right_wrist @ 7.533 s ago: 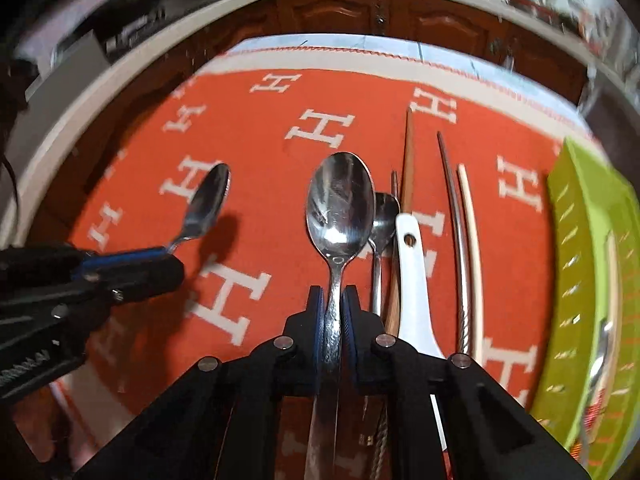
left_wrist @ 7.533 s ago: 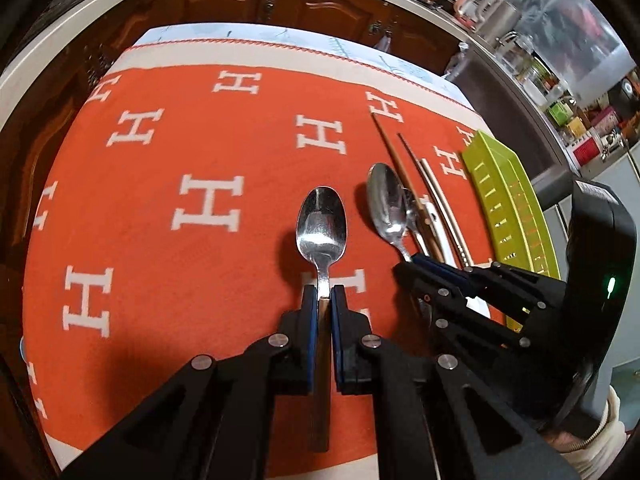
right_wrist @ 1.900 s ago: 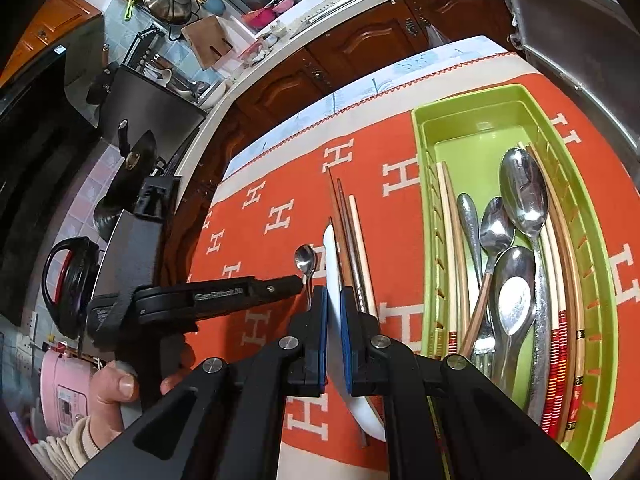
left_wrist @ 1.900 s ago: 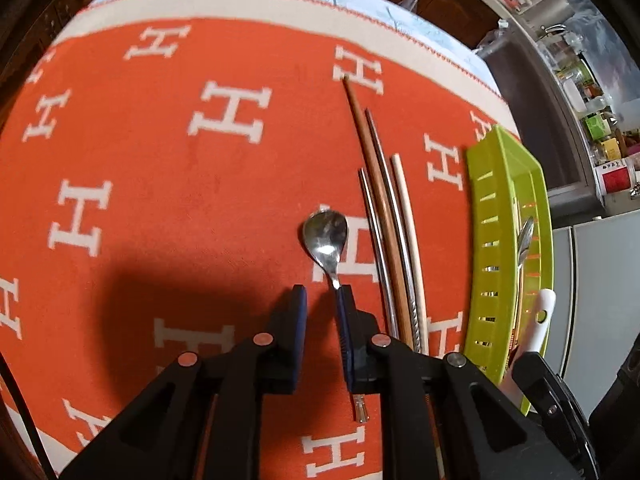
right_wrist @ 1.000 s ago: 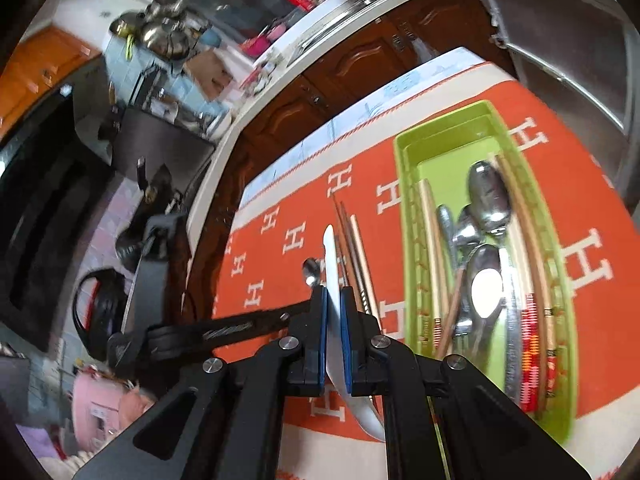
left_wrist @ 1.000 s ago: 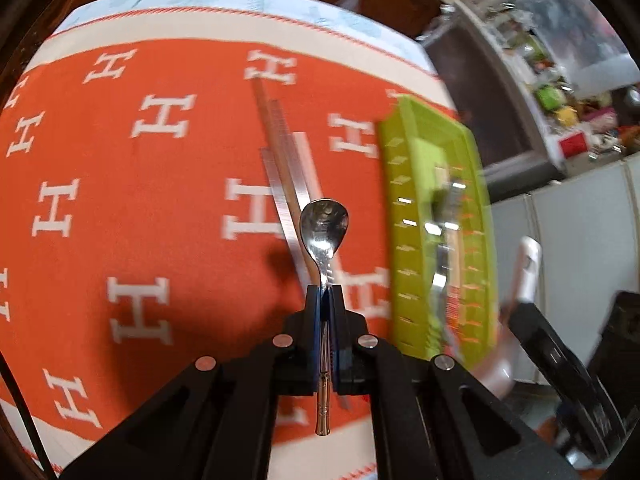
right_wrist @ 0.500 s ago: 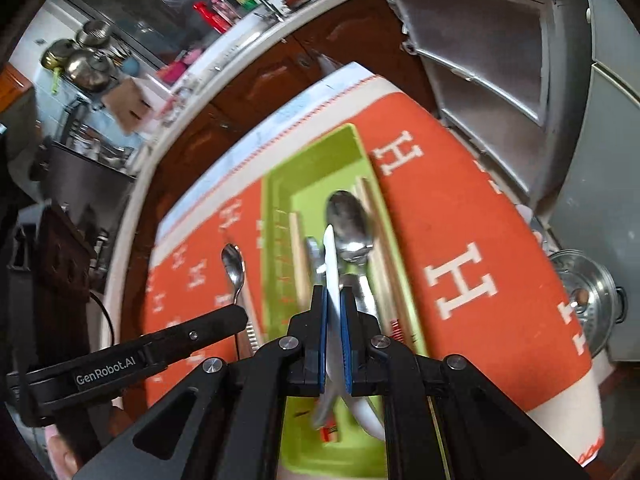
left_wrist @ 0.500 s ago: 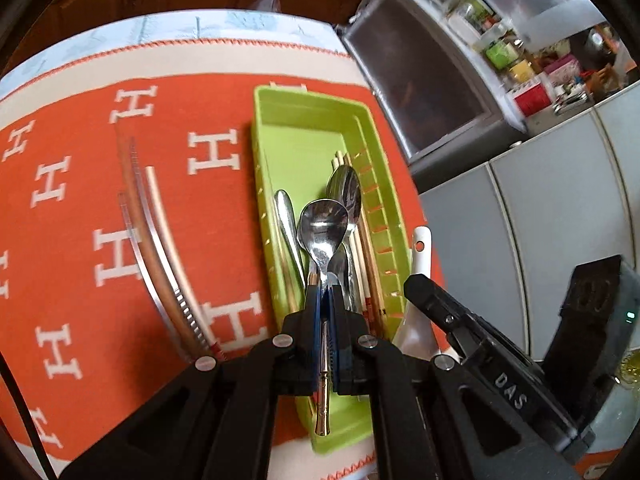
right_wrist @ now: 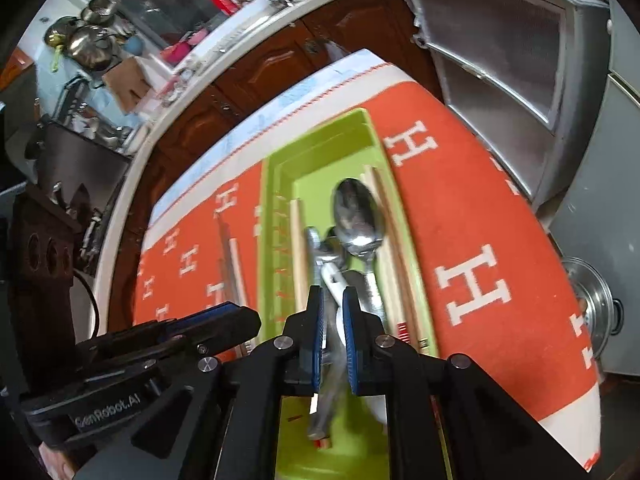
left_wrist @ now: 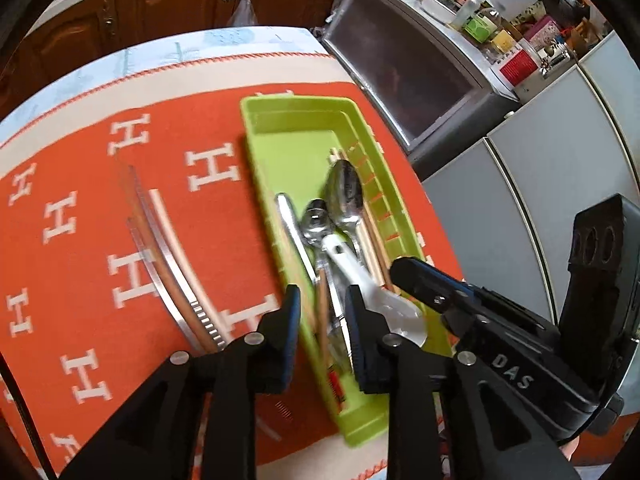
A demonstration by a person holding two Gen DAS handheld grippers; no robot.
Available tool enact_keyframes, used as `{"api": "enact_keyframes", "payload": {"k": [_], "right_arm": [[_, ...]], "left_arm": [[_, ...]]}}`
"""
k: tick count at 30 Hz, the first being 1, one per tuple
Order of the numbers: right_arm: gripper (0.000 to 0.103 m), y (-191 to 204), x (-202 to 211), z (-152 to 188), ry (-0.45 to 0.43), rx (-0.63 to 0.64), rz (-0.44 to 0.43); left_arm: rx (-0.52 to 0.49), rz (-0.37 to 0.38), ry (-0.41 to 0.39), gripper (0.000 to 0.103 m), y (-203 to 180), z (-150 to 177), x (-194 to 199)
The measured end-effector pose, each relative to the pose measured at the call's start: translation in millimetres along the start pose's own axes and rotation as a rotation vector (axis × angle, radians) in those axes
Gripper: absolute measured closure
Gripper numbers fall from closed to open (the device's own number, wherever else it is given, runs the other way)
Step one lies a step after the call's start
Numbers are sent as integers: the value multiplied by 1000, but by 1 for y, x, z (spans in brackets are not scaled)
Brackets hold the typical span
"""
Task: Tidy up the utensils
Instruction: 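Carry both spoons over the green tray and open both tools to drop them, then move both open tools back over the remaining chopsticks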
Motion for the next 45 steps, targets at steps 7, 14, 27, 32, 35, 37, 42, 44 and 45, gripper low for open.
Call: {"api": "enact_keyframes", "payload": {"k": [7, 14, 27, 32, 35, 37, 42, 44, 45], "right_arm": [[93, 54, 24, 7, -4, 81, -96], [93, 107, 16, 24, 48, 160, -147], [93, 120, -33, 23, 116, 137, -103], [93, 114, -42, 24, 126, 133, -95], [93, 113, -46, 25, 130, 132, -94], [93, 113, -49, 26, 135, 133, -94], [93, 114, -54, 29, 142, 137, -97], [93, 114, -53, 29, 142, 142, -97], [93, 115, -54, 29, 142, 143, -97]], "left_arm": [[8, -77, -65, 75, 37, -10, 46], [62, -150, -98, 72, 88, -11, 62], [240, -172, 59, 72, 135, 23, -19], [195, -192, 58, 73, 128, 23, -24], [180, -214, 59, 73, 126, 23, -25], [166, -233, 55, 73, 116, 21, -29], [139, -251, 28, 73, 109, 20, -31], [132, -261, 21, 73, 108, 22, -31], [123, -273, 16, 73, 108, 25, -30]]}}
Point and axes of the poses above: each gripper's, at about its wrist camera, not at the fingertips, and x roughly against the way its jaws point, y to its left, z to its underside, the point moved 9 cm from there along -x, roughly the way its jaws point, and after that the axes turned 11 degrees about -y, right-handed, at the moved point
